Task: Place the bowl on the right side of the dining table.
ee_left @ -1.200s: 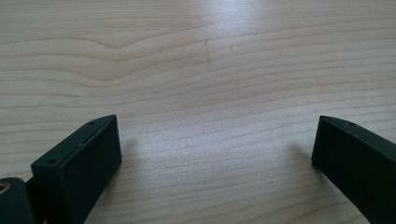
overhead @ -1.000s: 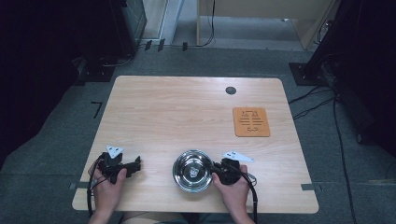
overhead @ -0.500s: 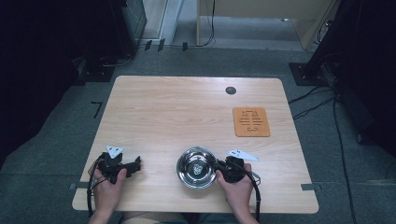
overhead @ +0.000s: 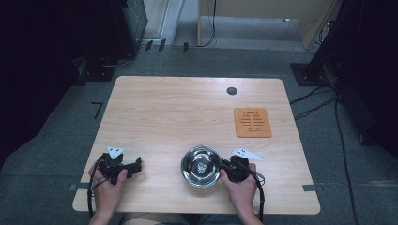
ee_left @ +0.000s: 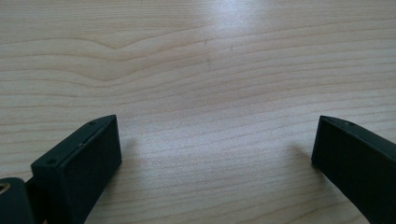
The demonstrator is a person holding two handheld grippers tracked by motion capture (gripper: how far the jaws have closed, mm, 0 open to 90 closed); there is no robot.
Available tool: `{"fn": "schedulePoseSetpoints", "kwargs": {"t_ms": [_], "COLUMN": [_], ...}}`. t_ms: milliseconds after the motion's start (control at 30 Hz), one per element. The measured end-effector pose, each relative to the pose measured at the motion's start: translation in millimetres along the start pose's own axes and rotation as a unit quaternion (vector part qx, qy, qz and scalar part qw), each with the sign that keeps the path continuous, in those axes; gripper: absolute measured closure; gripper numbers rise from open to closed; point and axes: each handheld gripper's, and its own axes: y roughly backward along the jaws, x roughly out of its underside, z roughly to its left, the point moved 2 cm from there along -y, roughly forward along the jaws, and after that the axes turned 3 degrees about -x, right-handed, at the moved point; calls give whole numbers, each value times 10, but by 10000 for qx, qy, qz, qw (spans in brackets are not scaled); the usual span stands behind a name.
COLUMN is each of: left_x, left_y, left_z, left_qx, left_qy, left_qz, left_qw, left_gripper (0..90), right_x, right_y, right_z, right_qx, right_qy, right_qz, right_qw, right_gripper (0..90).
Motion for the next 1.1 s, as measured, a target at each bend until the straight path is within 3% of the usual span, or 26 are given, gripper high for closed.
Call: {"fn": "schedulePoseSetpoints", "kwargs": {"t_ms": [1100], "left_x": [0], "left_y": [0], "left_z": [0], "left_qx": [-1], "left_qy": [0], "left_qz": [1], "left_qw": [10000], "left_gripper": [12], "right_x": [-85], "right_y": [91], "right_z": [-157], "right_qx": [164], "right_qy": [-140], "right_qz": [-181], "right_qw": [9996], "right_gripper": [854]}}
